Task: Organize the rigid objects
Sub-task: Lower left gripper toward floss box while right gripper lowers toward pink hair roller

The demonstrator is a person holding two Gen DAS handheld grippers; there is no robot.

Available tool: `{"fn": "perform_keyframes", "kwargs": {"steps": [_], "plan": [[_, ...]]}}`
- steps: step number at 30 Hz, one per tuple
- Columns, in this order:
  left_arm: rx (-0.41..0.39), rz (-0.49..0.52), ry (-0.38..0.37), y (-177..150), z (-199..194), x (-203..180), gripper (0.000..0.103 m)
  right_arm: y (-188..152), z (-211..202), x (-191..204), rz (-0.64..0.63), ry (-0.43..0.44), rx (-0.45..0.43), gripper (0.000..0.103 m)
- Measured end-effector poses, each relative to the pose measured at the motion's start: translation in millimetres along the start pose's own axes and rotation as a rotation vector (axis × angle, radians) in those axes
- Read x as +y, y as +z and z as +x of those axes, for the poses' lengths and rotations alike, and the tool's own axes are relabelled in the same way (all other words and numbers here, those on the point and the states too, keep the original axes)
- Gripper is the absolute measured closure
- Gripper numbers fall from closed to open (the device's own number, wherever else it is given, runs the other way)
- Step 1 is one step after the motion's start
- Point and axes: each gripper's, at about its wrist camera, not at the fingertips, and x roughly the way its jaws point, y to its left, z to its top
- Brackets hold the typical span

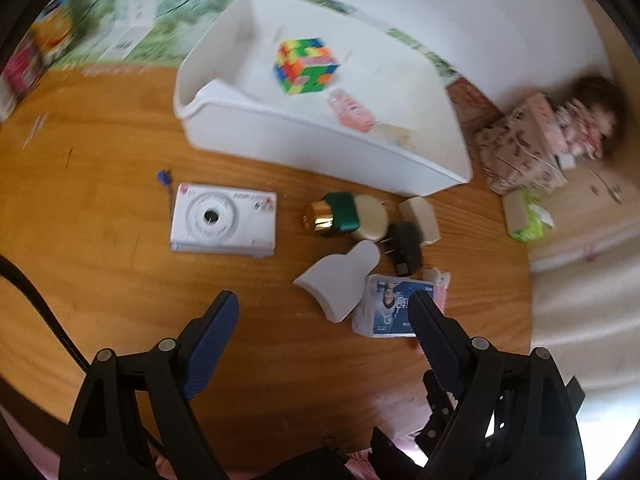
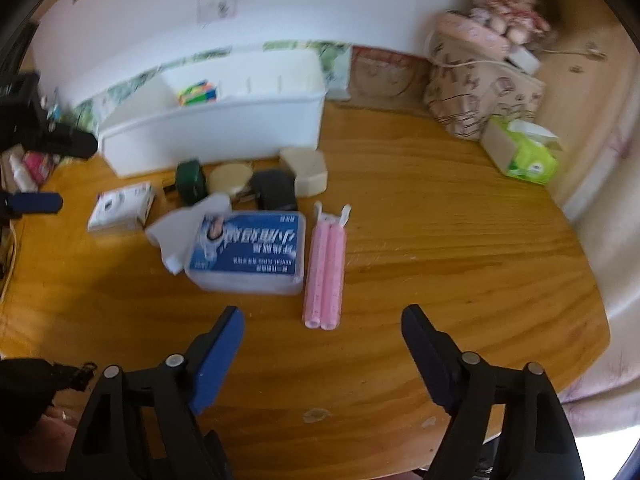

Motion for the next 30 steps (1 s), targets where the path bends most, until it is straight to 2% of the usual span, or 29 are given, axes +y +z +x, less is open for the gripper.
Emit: {"fn": "perform_keyframes", "kwargs": {"steps": [3,7,14,19,24,30], "plan": [[0.019,-0.085,0.025,-7,7,-2,0.014,3,8,-4,-0.064,0.031,0.031,0.028],[0.025,-0.17,0.055,-15,13,-8,0.014,10,19,-10,-0.149,0.092,0.057,0.036],[0.004,-0.402,0.09,-29,22,-14,0.014,21,30,-15,-0.363,0.213,0.09,0.036],[0.004,-0.589,0.076,-46,33,-14,0.014,27,38,-18,-0.515,0.295,0.105,0.036],[-0.004,-0.758,0.036,-64,46,-14,0.014,31,42,-23,-0.653,0.336,0.093,0.036],[-0.028,-0.874,-0.023,-72,57,-17,0.014,43,55,-31,-0.693,0.404,0.119,0.036]]}}
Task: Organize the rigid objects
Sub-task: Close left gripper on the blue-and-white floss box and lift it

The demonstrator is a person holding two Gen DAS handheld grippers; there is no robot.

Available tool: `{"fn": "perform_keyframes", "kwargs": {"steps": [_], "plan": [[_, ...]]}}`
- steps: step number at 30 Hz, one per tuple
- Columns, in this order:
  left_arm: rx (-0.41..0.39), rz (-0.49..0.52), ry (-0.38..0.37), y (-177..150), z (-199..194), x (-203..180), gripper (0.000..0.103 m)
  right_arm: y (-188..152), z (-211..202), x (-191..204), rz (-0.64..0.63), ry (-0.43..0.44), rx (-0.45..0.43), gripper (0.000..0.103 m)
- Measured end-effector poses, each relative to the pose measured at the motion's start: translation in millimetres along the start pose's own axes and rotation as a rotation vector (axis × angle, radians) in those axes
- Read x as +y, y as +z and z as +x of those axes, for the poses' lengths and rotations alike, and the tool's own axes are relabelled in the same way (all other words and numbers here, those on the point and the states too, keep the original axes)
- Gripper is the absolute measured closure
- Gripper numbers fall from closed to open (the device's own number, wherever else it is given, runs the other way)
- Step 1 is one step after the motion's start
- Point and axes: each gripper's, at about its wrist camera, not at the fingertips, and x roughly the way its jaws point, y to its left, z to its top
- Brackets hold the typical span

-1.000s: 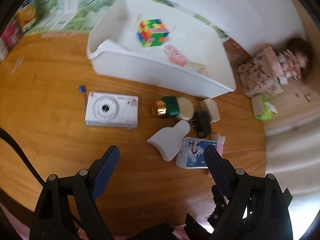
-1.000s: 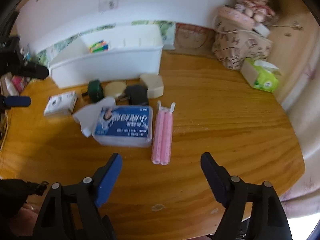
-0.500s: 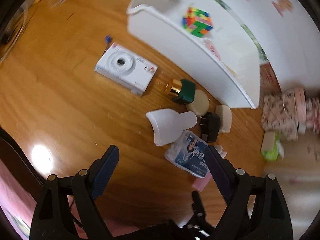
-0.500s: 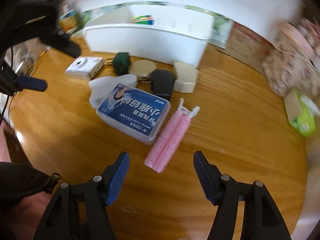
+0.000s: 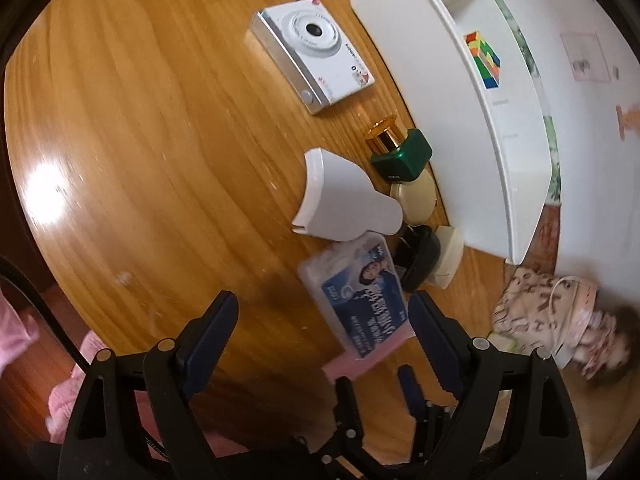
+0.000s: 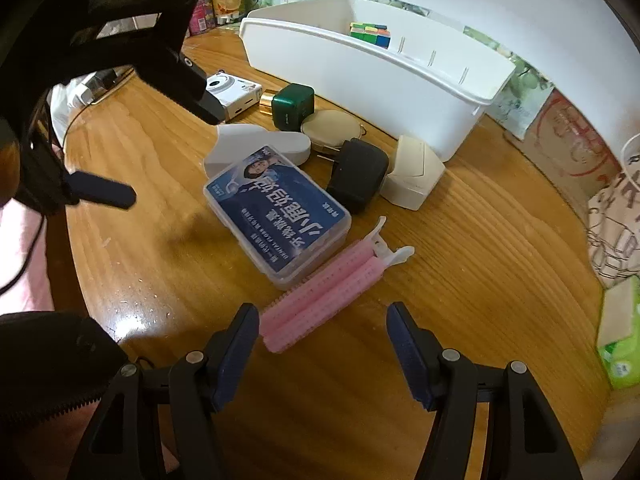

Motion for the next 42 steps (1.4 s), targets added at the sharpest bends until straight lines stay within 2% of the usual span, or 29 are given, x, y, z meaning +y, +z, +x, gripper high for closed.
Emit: {"fn": "perform_keyframes", "kwargs": {"steps": [10,20,26,30,35,37,39,42], "plan": [[0.066,-0.103,0.029,-5,24,-6,0.014,7,10,-12,-0.046,0.119,0.013,0.036],[0.095,-0.098,0.094,-1,48,-27,0.014,13,18,-29,-0.036,0.223,0.002,0.036],[0.126,-0.107,0.155,-2,64,-36,0.014,15,20,-36,-0.012,0.249,-0.005,0.036],[0.152,-0.126,0.164,-3,72,-39,0.014,15,22,-40,-0.002,0.263,-0.006,0.036],[0.148,-0.151,0.198,-1,74,-44,0.015,16,24,-44,0.003,0.278,-0.006,0.035],[0.14,-0.157,0.209,-2,75,-47,0.017,15,24,-45,0.005,0.275,-0.005,0.032],[0.121,-0.171,0.188,-3,73,-48,0.029,16,26,-47,0.009,0.277,-0.003,0.029],[0.101,-0.219,0.153,-4,69,-44,0.03,17,29,-53,0.03,0.272,0.006,0.024]]}}
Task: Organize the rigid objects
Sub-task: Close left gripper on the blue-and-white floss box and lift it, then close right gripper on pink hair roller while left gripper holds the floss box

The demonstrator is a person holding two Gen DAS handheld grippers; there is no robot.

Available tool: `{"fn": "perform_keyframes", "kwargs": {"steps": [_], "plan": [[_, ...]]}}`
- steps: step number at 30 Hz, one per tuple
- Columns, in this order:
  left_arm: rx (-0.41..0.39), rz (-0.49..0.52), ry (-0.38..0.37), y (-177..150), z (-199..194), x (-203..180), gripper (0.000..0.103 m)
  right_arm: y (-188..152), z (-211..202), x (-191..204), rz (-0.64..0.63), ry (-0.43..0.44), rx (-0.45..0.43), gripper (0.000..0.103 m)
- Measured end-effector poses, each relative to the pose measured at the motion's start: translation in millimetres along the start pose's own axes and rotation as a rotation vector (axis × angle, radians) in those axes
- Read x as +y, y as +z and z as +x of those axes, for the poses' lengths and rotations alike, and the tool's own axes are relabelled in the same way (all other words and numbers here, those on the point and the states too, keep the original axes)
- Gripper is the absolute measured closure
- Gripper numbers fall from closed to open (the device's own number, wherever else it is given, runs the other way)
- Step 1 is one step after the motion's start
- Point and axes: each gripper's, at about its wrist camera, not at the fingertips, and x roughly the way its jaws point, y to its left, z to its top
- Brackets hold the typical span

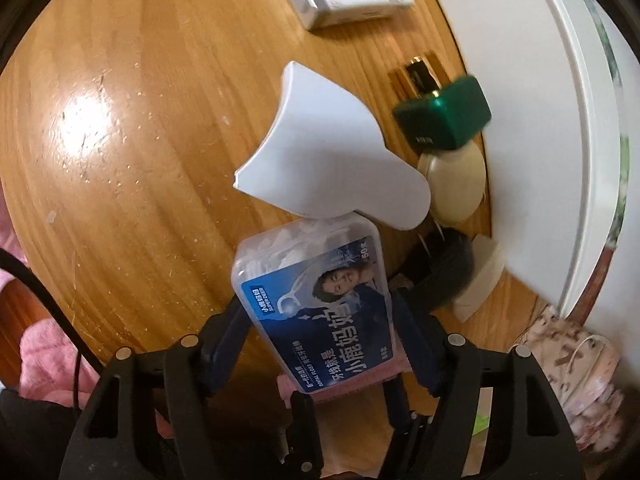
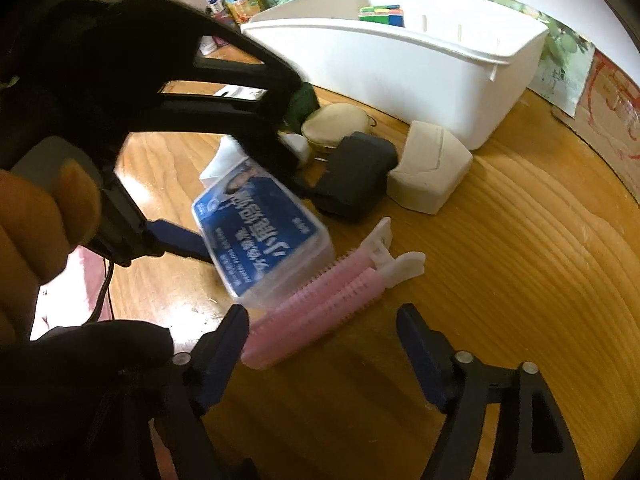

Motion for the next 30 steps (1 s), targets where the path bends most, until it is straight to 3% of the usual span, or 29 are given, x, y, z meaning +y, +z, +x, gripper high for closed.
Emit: {"fn": "perform_keyframes", "kwargs": {"steps": [11,14,16,26,30], "plan": [[-0.03,-0.073,-0.008,0,-10,30,0.031,1,0,1,0.005,-0.008,0.004,0.027],[-0.049,-0.1,-0.013,0,-14,40,0.031,2,2,3,0.018,0.041,0.008,0.039],[-0.063,-0.106,-0.026,-1,-19,43,0.031,2,2,4,0.008,0.057,0.005,0.052],[-0.105,-0.103,-0.082,-15,-42,69,0.031,0,-6,21,-0.016,0.039,-0.007,0.075],[-0.13,-0.081,-0.096,-17,-57,76,0.031,-5,-13,23,-0.014,0.028,-0.009,0.093]]}}
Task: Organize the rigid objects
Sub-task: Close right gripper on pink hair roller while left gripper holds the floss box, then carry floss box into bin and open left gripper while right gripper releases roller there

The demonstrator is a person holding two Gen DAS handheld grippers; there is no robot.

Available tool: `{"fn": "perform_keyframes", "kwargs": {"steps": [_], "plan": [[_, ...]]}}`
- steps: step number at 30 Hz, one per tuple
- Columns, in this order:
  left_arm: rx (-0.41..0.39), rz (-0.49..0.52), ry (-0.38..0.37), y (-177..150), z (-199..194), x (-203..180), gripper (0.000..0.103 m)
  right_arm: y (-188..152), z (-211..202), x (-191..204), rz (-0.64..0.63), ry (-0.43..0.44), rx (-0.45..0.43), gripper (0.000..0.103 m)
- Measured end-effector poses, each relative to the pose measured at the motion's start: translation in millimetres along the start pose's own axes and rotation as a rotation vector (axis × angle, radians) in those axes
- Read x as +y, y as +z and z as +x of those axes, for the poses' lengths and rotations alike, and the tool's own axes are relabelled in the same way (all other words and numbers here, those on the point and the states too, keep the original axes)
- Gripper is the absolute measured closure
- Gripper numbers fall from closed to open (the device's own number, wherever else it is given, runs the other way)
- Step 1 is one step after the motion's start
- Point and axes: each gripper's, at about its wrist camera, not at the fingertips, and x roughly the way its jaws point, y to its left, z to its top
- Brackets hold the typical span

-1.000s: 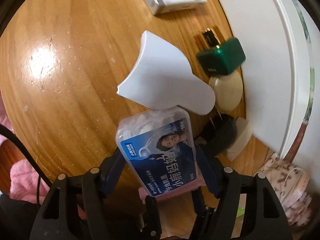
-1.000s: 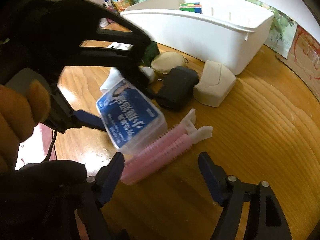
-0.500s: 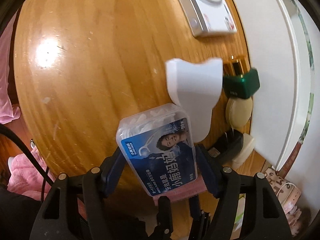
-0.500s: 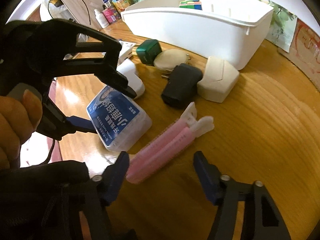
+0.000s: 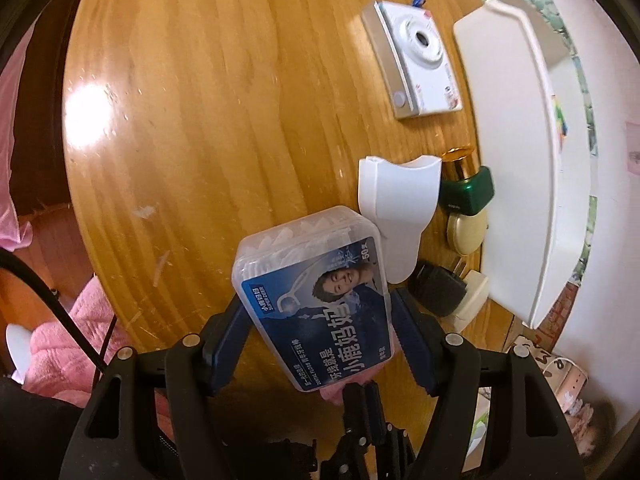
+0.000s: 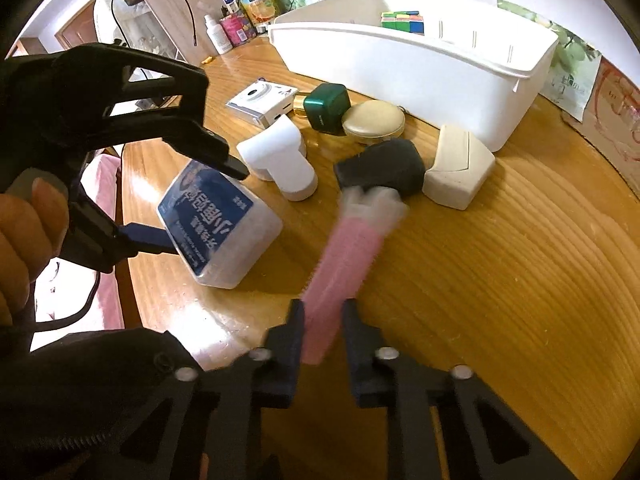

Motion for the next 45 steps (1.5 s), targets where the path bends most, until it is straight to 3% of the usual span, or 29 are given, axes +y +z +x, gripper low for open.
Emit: {"fn": "perform_keyframes", "kwargs": {"steps": [10,20,27,33,35,36,37,45], "plan": [[-0.108,0.111,-0.028,7,-42,5,0.031,-10,-3,5,0.109,0.027,-0.004,0.095],[-0.199,0.216,-0.023,28,-72,7,0.031,4,-31,-10,0.339,0.142,-0.116,0.103],[-0.25,0.321,-0.034,42,-91,-11,0.032,21,-47,-3,0.35,0.114,-0.194,0.103],[-0.291,0.472,-0.042,46,-104,-32,0.031,23,-23,6,0.378,0.058,-0.105,0.097],[-0.31,0.523,-0.039,46,-109,-37,0.031,21,-13,9,0.381,0.044,-0.065,0.084],[-0.32,0.547,-0.039,45,-111,-40,0.032,20,-8,10,0.382,0.034,-0.045,0.069],[-0.337,0.578,-0.039,45,-114,-43,0.032,19,-3,12,0.384,0.018,-0.022,0.062],[-0.422,0.743,-0.041,45,-131,-58,0.031,15,26,27,0.381,-0.09,0.123,0.062]]}}
